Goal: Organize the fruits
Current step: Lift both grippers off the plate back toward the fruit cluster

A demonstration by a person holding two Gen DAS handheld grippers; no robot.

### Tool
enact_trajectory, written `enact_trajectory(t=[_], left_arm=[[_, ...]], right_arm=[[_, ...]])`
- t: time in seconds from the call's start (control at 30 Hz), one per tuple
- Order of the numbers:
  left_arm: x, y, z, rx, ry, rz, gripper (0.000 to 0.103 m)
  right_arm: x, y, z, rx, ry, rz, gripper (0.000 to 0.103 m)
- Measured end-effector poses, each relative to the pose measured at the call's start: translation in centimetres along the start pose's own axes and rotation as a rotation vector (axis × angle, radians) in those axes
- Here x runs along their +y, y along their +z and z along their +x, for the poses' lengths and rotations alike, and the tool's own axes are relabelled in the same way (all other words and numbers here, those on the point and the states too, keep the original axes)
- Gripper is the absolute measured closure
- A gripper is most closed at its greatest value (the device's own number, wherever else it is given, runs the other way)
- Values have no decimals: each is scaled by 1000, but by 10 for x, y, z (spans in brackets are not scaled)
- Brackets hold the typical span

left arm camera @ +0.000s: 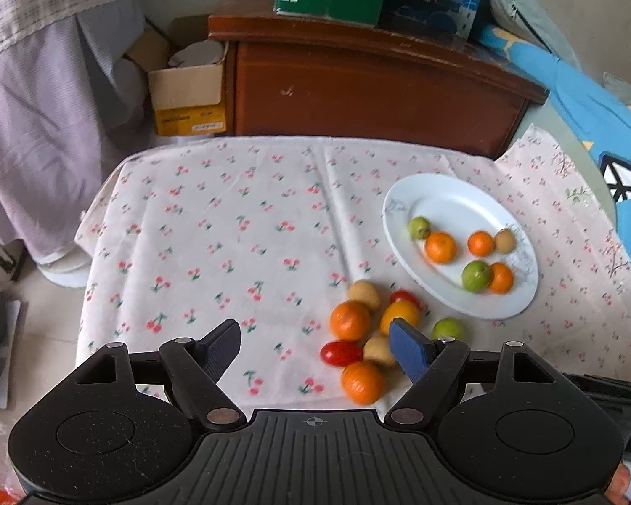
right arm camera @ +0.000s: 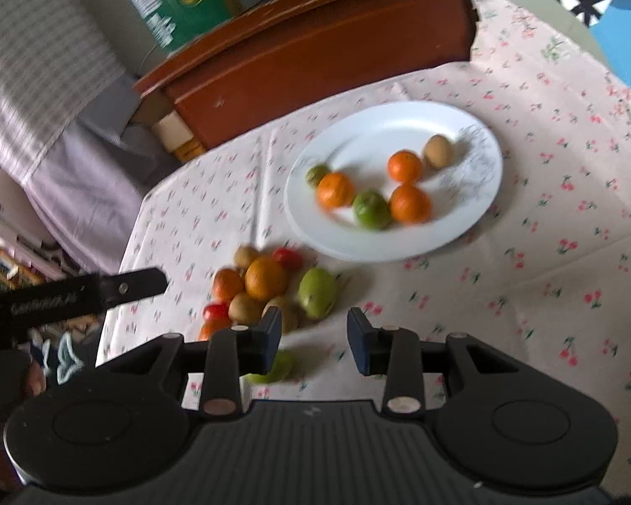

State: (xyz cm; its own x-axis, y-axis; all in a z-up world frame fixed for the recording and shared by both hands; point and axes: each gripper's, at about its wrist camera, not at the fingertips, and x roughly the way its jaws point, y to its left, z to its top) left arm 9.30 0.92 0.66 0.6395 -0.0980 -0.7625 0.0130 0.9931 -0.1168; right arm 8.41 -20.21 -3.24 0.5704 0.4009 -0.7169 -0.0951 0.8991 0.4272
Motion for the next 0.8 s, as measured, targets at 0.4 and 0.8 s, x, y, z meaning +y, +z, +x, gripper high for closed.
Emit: enact_trajectory(t=[0.4, 0.8], left_arm=[[9, -13, 3, 22, 29, 2, 25], [6, -19, 12, 53, 17, 10, 25]], right_arm=[[35, -26, 22, 53, 9, -158, 64], [44, -33, 43, 65, -38, -240, 64]])
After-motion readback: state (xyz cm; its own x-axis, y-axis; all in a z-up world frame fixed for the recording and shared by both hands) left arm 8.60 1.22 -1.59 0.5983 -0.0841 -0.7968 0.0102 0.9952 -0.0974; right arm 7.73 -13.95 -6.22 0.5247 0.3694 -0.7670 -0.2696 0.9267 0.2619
